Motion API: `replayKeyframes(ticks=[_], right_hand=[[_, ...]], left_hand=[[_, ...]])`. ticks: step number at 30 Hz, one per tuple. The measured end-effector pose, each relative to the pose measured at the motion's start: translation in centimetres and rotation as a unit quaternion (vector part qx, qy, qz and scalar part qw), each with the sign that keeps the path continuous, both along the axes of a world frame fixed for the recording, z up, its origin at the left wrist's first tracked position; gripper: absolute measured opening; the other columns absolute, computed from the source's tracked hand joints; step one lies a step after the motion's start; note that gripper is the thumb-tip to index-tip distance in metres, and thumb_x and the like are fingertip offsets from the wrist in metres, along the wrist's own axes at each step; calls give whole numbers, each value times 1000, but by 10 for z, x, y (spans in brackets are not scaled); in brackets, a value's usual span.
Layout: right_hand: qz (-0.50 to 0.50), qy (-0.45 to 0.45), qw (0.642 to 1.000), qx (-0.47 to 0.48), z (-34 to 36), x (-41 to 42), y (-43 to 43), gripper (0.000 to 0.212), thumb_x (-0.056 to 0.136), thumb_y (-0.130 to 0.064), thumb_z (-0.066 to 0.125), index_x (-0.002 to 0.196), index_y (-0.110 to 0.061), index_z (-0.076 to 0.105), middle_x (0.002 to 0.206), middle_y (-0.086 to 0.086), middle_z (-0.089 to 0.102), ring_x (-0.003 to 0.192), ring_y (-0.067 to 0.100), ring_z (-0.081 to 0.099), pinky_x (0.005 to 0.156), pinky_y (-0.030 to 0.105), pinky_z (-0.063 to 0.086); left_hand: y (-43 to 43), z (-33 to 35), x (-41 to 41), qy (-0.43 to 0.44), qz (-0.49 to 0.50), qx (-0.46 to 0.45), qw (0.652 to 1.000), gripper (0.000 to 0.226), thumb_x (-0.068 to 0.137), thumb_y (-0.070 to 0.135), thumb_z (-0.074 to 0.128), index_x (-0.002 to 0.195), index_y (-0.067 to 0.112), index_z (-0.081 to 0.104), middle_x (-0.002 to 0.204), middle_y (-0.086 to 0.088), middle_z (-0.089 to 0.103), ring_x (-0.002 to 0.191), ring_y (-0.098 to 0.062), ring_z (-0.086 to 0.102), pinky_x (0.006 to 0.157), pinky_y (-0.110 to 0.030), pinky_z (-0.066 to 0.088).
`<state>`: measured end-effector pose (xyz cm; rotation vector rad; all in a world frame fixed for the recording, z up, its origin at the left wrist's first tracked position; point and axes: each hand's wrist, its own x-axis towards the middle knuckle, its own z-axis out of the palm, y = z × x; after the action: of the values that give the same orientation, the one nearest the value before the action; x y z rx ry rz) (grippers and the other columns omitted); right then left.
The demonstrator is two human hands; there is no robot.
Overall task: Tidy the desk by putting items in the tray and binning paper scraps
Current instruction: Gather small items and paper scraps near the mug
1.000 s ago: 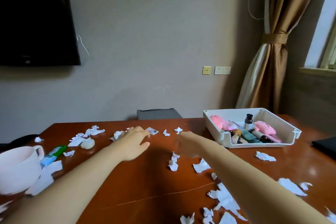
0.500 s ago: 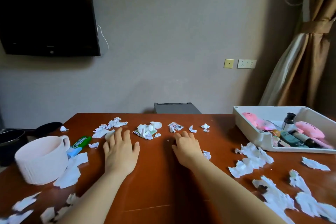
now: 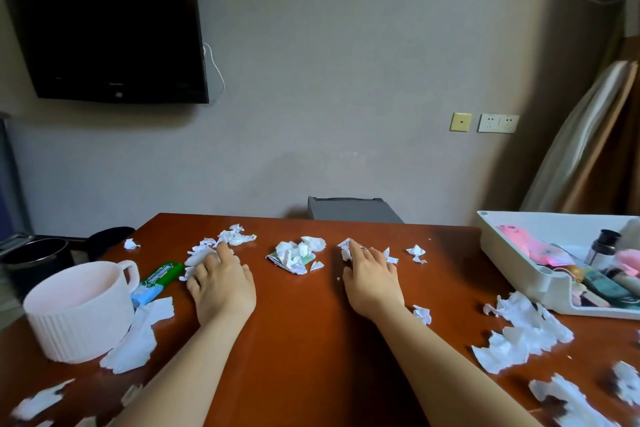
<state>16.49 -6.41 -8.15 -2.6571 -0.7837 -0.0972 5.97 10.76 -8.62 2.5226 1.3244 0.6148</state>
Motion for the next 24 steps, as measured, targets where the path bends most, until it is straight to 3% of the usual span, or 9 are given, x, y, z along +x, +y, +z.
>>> replayKeyframes(ticks=[6,10,15,20,24], right_hand=[[-16,-26,999,27,2,-5,-3,47,99,-23,35,144,-14,28,145,7,38,133,26,33,110,36,31],[-28,-24,999,26,1,-7,-5,38,99,-18,33,136,-11,42,136,9,44,126,27,38,105,35,35],[-53,-28,998,33,-3,-13,-9,34,99,-24,35,127,-11,50,138,12,40,123,29,40,100,36,40],[-49,-34,998,31,-4,-23,-16,31,97,-31,37,119,-13,48,128,7,51,118,26,43,94,34,42],[-31,-47,998,35,-3,-29,-21,30,97,-28,39,122,-14,46,127,5,51,116,24,43,92,32,41]], left_hand=[[1,-1,-2,-71,-38,-32,996,53,94,28,53,139,14,28,141,-11,47,131,-29,43,106,-42,37],[-4,0,-7,-154,-154,-81,973,57,90,17,60,139,17,32,142,-8,45,126,-27,48,97,-37,47],[-11,-2,-17,-159,-272,-86,945,64,83,12,67,138,22,34,143,0,39,123,-18,50,96,-32,48],[-21,-1,-28,-147,-319,-147,924,68,80,20,68,136,32,31,133,6,47,117,-10,49,90,-27,48],[-28,-1,-36,-144,-292,-100,940,66,79,39,70,134,31,35,131,11,43,123,-9,40,98,-28,42]])
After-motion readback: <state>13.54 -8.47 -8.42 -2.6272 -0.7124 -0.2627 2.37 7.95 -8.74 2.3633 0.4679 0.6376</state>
